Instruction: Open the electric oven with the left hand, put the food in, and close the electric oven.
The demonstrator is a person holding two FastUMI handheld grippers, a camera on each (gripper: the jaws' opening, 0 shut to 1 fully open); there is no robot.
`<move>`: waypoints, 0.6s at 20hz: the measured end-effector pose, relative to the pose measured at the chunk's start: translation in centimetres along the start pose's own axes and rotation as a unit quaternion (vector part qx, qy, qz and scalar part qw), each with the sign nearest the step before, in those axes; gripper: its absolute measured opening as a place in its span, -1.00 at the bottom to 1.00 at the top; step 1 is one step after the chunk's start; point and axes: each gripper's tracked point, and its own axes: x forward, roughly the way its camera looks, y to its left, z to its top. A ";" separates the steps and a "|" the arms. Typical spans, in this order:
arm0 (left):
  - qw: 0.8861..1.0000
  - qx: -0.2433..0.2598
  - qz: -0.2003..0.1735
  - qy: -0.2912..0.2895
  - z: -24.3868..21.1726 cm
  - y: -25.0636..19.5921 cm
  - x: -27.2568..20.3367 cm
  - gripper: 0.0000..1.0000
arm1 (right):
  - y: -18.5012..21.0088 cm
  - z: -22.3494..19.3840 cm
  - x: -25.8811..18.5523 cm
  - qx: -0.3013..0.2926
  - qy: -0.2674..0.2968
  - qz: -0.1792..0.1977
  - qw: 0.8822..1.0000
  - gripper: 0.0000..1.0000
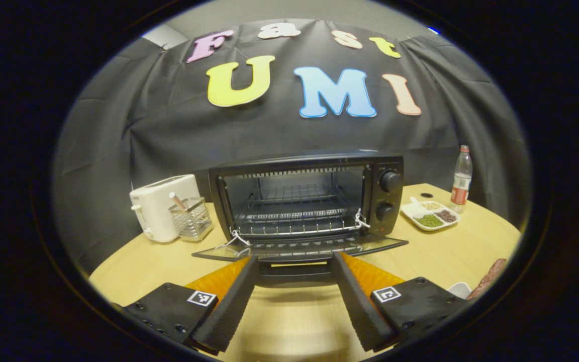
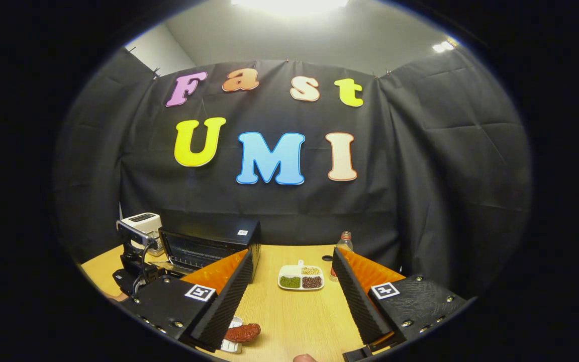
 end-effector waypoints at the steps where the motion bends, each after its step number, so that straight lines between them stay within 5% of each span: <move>1: 1.000 -0.002 0.000 0.005 -0.7 -0.1 -0.1 0.94 | -0.1 -0.1 0.0 0.000 0.003 0.000 1.000 0.94; 7: 1.000 -0.003 0.005 0.028 -3.3 0.3 -1.0 0.94 | 1.1 -1.3 -0.2 -0.002 0.023 0.027 0.999 0.93; 12: 1.000 -0.006 0.006 0.001 0.2 0.9 -4.4 0.94 | 2.1 -3.3 0.2 0.030 0.051 0.058 0.997 0.94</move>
